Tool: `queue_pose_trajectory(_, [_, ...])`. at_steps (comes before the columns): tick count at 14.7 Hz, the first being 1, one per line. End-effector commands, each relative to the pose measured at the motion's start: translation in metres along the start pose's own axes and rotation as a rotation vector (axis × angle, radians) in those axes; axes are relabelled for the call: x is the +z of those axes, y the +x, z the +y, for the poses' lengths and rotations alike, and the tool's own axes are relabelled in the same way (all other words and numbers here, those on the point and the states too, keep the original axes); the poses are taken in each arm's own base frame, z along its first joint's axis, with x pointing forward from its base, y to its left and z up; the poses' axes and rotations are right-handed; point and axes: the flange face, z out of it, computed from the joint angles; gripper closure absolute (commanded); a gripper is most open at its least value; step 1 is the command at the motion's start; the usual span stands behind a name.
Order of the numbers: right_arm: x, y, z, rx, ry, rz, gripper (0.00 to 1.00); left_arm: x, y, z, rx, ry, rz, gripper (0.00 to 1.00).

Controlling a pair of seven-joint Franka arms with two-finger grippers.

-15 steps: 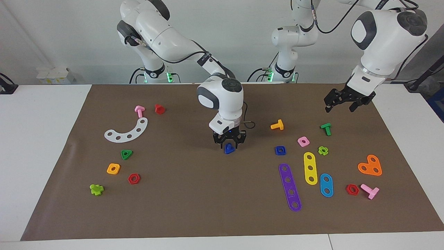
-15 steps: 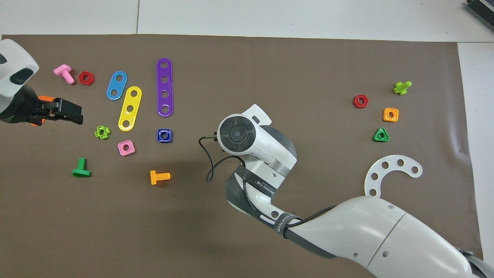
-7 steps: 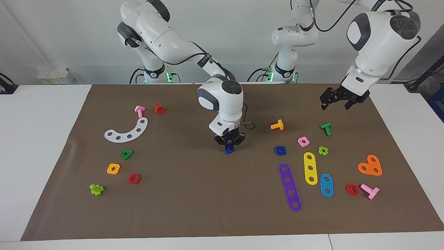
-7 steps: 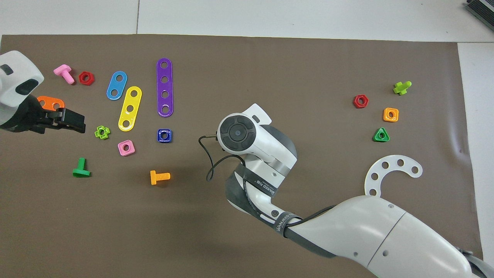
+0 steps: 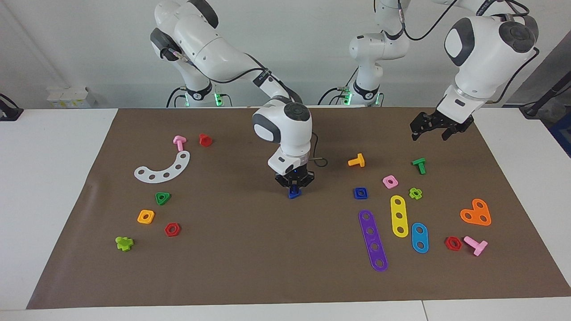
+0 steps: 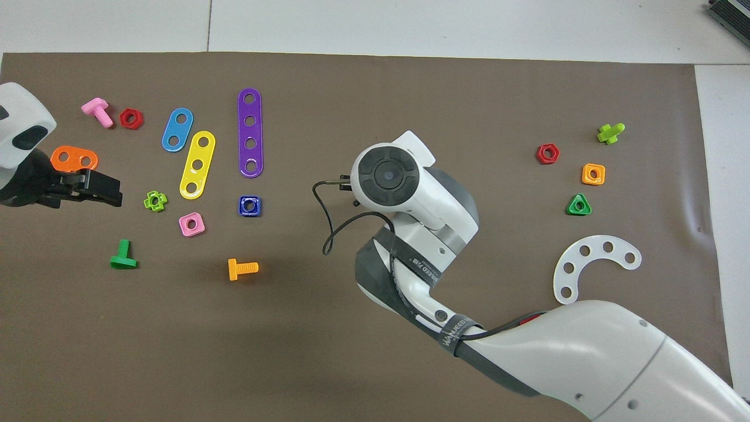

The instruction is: Unscrew and place screws in storage area

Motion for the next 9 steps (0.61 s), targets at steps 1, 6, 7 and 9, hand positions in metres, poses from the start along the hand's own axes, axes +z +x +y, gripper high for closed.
queue_pose_trajectory(1, [-0.062,0.029,0.078,0.006,-0.002,0.012,1.0,-0.003,-0.009,-0.006,-0.004,-0.004,0.022,0.0])
queue_pose_trajectory(6, [-0.056,0.044,0.225,-0.063,-0.014,-0.049,1.0,-0.003,-0.01,-0.007,-0.004,-0.004,0.019,0.0])
queue_pose_trajectory(7, [-0.046,0.041,0.247,-0.074,-0.016,-0.04,1.0,-0.003,-0.01,-0.006,-0.002,-0.004,0.019,0.0])
queue_pose_trajectory(9, [-0.022,0.035,0.282,-0.096,-0.014,-0.035,1.0,-0.003,-0.01,-0.007,-0.004,-0.004,0.019,0.0])
